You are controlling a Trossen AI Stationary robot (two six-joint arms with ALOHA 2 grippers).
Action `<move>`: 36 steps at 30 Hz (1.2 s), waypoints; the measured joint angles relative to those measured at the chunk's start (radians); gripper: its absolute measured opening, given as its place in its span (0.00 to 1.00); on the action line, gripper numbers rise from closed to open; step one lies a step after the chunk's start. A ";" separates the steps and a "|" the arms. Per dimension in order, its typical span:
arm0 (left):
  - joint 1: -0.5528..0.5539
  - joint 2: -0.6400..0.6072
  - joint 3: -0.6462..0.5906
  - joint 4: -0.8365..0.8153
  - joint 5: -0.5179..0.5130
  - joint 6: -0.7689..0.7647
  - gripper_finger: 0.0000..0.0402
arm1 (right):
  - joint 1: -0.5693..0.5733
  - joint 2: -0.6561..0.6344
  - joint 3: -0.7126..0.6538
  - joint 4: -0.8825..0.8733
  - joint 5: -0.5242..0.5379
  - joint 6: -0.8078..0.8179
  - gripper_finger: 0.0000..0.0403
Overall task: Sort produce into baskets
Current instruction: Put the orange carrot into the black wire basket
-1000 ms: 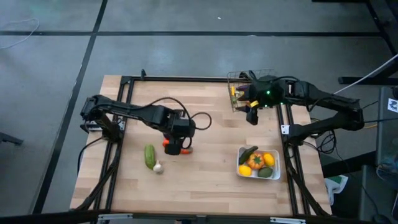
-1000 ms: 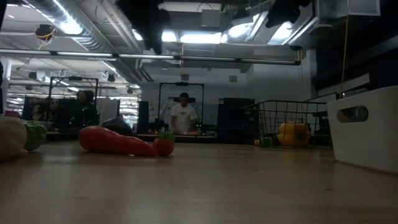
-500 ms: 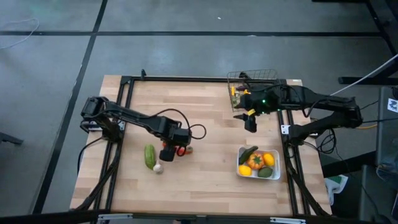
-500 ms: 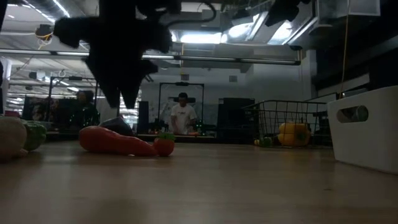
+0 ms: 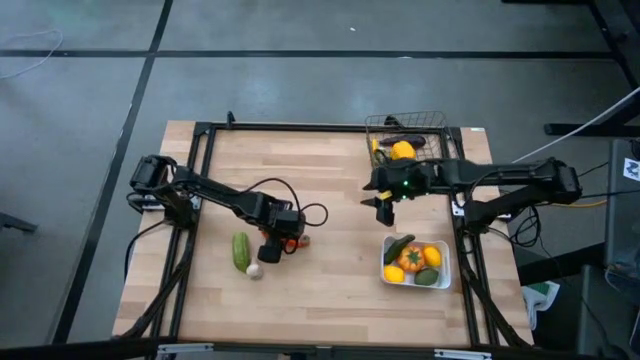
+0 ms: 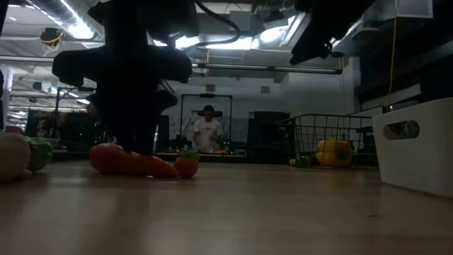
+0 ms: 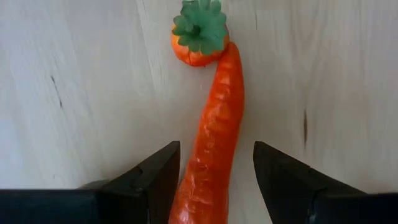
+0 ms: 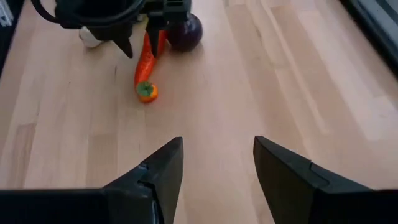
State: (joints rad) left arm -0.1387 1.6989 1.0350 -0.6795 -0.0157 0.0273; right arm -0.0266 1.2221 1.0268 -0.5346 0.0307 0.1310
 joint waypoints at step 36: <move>0.002 0.000 -0.084 0.145 0.022 -0.121 0.28 | 0.007 0.000 -0.196 0.196 -0.012 0.055 0.48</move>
State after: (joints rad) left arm -0.1368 1.6989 0.9514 -0.5343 0.0063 -0.0936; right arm -0.0193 1.2217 0.8303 -0.3384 0.0185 0.1856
